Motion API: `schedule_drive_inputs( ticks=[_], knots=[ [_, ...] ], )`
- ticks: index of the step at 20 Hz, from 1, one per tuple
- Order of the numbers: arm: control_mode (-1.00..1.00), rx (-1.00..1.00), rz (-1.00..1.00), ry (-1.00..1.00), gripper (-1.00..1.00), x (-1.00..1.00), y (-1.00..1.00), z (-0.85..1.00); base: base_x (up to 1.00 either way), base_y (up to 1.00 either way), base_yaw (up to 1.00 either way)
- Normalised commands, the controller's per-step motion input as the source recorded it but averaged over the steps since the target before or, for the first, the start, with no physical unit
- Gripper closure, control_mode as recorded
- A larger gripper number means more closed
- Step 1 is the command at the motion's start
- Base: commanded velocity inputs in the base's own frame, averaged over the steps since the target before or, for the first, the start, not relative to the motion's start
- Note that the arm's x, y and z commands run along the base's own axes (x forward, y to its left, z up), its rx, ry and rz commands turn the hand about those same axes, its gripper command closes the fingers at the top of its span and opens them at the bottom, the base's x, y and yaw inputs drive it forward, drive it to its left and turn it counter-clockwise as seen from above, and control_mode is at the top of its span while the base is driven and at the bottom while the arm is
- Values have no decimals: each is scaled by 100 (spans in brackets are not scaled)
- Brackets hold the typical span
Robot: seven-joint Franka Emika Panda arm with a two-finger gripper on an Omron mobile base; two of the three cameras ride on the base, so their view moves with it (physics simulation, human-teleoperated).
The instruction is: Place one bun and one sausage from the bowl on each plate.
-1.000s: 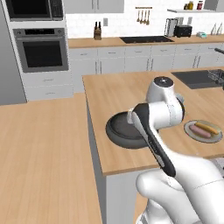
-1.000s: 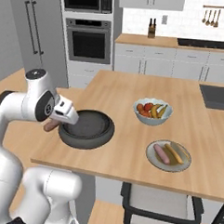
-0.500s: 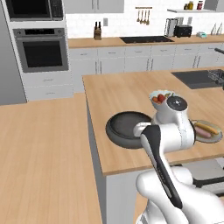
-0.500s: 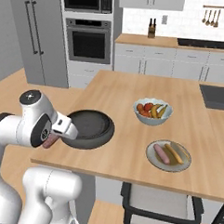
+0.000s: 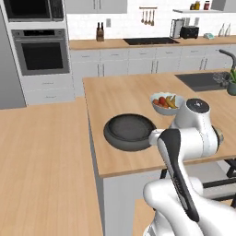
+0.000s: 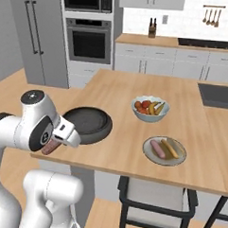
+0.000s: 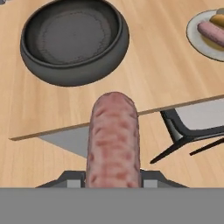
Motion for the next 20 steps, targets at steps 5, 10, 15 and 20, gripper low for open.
schedule_drive_inputs(
  ticks=[5,10,15,20],
  knots=[
    [100,0,0,0,100,0,0,0,-66,-100,-5],
    [100,0,0,0,100,0,0,0,-100,-36,-5],
    [100,0,0,0,100,0,0,0,-93,-8,-14],
    [100,0,0,0,100,0,0,0,0,-98,0]
  ],
)
